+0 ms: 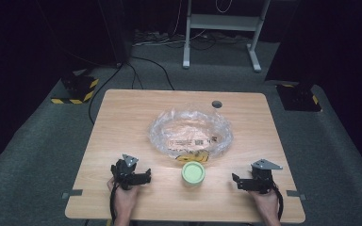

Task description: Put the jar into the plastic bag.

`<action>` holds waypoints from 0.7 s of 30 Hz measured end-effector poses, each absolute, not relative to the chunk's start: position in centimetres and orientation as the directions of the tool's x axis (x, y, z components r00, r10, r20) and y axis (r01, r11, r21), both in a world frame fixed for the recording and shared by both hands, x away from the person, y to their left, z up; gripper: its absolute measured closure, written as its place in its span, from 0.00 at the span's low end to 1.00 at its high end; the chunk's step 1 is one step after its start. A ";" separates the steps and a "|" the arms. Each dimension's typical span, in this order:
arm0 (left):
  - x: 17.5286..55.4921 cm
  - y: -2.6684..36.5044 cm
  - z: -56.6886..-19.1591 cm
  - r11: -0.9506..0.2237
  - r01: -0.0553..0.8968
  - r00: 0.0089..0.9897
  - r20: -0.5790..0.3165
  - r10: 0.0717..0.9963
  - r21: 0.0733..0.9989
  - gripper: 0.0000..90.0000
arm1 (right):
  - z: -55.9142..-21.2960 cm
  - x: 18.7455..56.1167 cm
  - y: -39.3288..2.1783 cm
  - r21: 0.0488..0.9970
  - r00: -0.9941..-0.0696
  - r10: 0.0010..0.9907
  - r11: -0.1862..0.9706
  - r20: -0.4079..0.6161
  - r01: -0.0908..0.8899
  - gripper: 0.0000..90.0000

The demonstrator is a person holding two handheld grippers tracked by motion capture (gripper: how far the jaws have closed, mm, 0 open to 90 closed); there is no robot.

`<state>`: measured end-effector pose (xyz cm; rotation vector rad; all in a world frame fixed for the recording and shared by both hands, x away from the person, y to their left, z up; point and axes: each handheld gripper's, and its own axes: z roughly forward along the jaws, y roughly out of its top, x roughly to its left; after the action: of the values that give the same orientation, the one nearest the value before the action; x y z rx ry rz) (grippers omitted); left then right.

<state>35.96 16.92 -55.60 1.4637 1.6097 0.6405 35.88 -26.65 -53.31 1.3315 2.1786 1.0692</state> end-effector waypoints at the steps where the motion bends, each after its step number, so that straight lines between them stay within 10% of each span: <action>1: 36.0 16.9 -55.6 0.185 0.536 0.042 -0.245 0.969 0.824 0.01 | -53.3 35.9 -26.6 0.763 -0.484 0.872 0.265 0.072 0.590 0.03; 21: 35.9 16.9 -55.6 0.183 0.537 0.042 -0.243 0.969 0.823 0.01 | -52.3 32.8 -24.8 0.794 -0.605 0.792 0.319 0.076 0.518 0.04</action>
<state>35.94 16.93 -55.60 1.4665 1.6101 0.6407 32.76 -24.81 -52.28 1.1729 2.2631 1.1761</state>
